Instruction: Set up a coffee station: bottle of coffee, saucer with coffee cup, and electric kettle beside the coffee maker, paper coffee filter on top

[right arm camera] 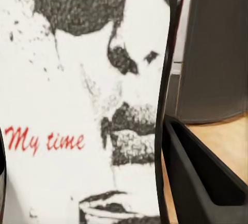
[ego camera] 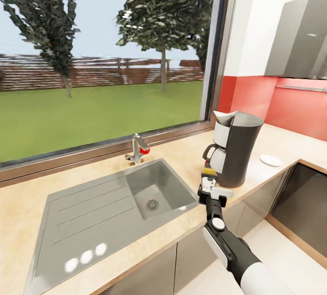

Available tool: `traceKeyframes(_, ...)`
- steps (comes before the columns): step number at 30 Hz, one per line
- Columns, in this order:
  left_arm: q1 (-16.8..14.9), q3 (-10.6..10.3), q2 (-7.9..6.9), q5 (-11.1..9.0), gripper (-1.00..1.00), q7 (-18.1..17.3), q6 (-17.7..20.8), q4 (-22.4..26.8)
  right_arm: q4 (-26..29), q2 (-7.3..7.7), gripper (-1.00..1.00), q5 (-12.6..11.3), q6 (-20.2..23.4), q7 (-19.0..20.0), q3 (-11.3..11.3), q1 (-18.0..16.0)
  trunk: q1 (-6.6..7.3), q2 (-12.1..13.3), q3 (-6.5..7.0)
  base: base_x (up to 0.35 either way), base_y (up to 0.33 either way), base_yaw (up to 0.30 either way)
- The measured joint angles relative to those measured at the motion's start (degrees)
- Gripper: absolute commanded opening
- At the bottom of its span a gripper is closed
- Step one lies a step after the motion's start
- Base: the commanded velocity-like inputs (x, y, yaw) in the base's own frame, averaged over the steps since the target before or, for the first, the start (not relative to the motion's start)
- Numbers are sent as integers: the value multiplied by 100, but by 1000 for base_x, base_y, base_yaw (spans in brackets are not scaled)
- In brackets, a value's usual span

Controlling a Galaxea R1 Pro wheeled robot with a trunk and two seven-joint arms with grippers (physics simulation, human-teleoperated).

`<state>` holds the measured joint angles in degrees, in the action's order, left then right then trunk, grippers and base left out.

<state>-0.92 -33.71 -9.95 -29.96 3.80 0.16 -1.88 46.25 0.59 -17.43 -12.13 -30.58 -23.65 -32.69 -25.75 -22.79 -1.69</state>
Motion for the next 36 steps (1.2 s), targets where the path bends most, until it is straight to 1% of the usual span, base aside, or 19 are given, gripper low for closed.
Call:
traceKeyframes(8, -1, -7, 0, 1, 100, -1, 1, -2, -60, -3, -100, 7, -2, 2, 2, 1, 0, 0, 0, 0, 0, -211)
traceKeyframes(12, 0, -8, 0, 0, 100, 0, 6, -1, -80, -3, -100, 8, -15, 0, 2, 0, 0, 0, 0, 0, 0, -74)
traceKeyframes(15, 1, -9, 0, 0, 100, 0, 7, 0, -291, -3, -100, -14, -236, 1, 6, 2, 0, 0, 0, 0, 0, -9)
traceKeyframes(16, 1, -9, 0, -1, 100, 0, 7, 0, -501, -3, -100, -20, -548, 5, 3, 3, 0, 0, -1, 0, 0, -1)
traceKeyframes(20, 0, -9, 0, 2, 100, 0, 7, 0, -571, -3, -100, 7, -693, 14, -3, 1, 0, 0, 0, 0, 0, 0)
traceKeyframes(31, 0, -11, 0, 9, 100, -2, 26, -1, -575, -7, -100, 11, -717, 23, -11, 2, 1, -1, 0, 79, 0, 0)
traceKeyframes(36, 0, -16, 8, 9, 100, -9, 11, 8, -587, -4, -100, 12, -730, 24, -2, 1, 2, -1, 0, 229, 0, 0)
